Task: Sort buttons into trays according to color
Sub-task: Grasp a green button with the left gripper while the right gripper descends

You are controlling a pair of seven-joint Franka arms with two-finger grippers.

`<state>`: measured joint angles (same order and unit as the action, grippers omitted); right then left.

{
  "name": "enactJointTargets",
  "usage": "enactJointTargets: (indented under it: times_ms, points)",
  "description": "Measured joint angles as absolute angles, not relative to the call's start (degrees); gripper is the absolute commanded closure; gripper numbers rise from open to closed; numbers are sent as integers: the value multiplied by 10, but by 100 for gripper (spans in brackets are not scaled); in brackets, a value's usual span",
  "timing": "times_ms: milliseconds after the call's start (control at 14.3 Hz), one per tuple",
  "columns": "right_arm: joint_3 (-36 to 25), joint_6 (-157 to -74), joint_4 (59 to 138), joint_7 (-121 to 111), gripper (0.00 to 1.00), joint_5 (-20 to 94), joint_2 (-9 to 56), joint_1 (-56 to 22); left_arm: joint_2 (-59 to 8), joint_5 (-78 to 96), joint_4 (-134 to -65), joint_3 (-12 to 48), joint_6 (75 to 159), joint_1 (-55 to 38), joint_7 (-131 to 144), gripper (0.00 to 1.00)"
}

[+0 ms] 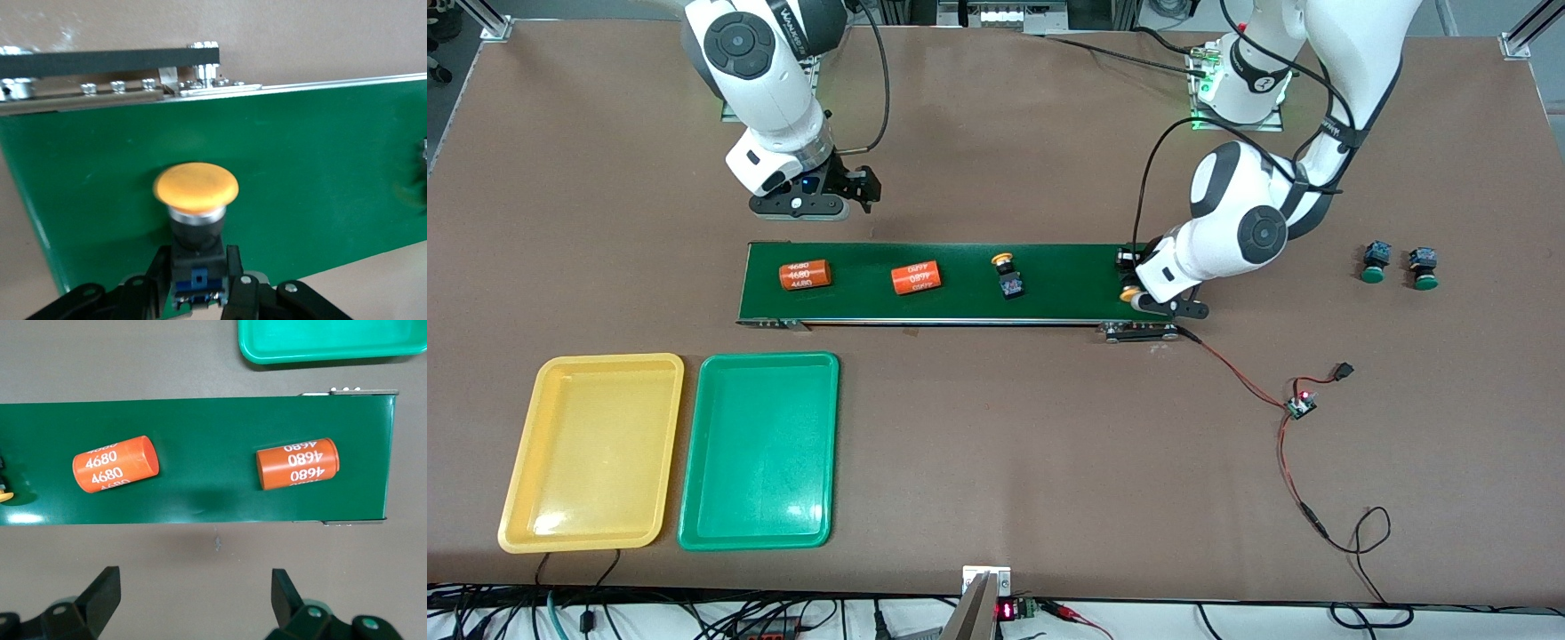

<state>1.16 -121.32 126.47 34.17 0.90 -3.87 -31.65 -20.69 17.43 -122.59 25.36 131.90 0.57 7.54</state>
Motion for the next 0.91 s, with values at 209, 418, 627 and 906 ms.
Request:
enactJointTargets:
  times_ms: [209,418,627,906]
  points:
    - [11,-1208,1265,349,0,8,-39,-316,-201,174,-1216,253,1307,10,75,0]
    - [11,-1221,1265,351,0,8,-39,-317,-161,174,-1202,247,1238,27,76,0]
    - [13,-1253,1265,384,0,8,-34,-337,-115,171,-1188,204,1148,42,75,0]
    - [16,-1328,1266,478,0,8,9,-405,-112,23,-1183,110,1117,50,64,0]
